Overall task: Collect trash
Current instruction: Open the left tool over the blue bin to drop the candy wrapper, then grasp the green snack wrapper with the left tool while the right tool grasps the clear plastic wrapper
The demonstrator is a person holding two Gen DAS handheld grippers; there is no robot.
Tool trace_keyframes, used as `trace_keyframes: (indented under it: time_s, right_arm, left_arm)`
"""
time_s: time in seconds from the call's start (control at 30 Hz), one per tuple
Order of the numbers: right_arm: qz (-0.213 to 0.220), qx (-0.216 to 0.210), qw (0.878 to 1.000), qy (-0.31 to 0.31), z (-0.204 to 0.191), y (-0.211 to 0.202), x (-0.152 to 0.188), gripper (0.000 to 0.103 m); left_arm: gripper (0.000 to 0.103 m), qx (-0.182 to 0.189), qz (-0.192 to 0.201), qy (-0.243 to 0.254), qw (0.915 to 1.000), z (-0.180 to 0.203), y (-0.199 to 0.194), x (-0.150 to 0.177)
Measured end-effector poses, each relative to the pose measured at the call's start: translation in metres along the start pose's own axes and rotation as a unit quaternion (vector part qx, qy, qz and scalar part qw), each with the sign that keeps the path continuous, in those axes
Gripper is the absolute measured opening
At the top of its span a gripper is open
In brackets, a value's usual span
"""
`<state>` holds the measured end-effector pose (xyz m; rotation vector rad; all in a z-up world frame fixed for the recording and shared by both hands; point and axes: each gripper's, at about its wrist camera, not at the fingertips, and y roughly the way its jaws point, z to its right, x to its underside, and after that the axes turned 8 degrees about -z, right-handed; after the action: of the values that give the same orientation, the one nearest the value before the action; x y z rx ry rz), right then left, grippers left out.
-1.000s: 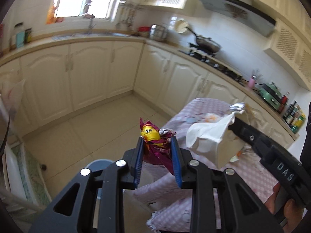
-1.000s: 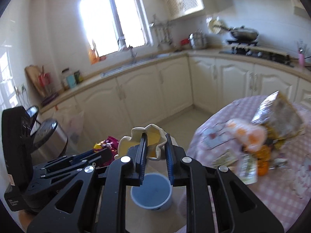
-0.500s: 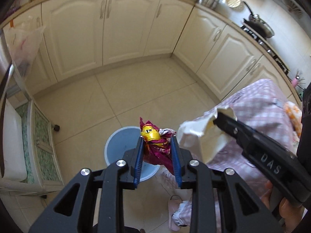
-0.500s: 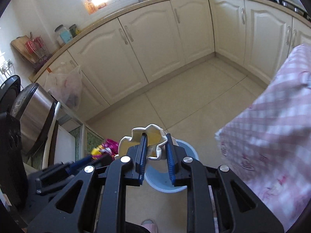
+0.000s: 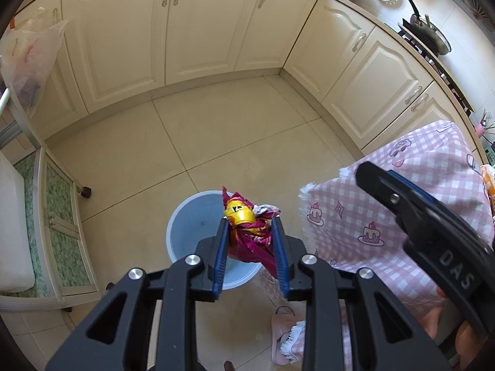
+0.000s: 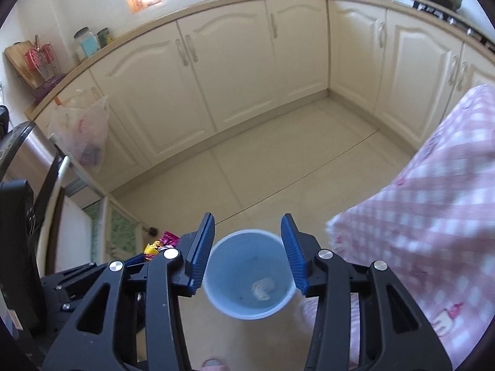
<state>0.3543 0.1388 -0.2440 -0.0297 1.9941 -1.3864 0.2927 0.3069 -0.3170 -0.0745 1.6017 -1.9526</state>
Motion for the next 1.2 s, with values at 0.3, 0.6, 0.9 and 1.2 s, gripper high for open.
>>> trace_keyframes:
  time_s: [0.3,0.6,0.9,1.2]
  right_arm:
    - [0.065,0.039,0.997,0.011,0.018,-0.042,0.003,0.052]
    - [0.110,0.046,0.993,0.024,0.028,-0.102,0.010,0.053]
    - [0.170,0.075,0.982,0.044,0.054,-0.190,0.043,0.055]
    - [0.197,0.137,0.966,0.098,0.120,-0.254,0.104,0.056]
  left_arm:
    - [0.043,0.014,0.029,0.011,0.9994,0.023,-0.024,-0.014]
    - [0.051,0.023,0.080,0.034,0.9960,0.056,-0.085,-0.003]
    - [0.053,0.059,0.130,0.105,0.9842,0.129,-0.155,0.037]
    - [0.057,0.091,0.121,0.191,0.9700,0.223,-0.167,0.086]
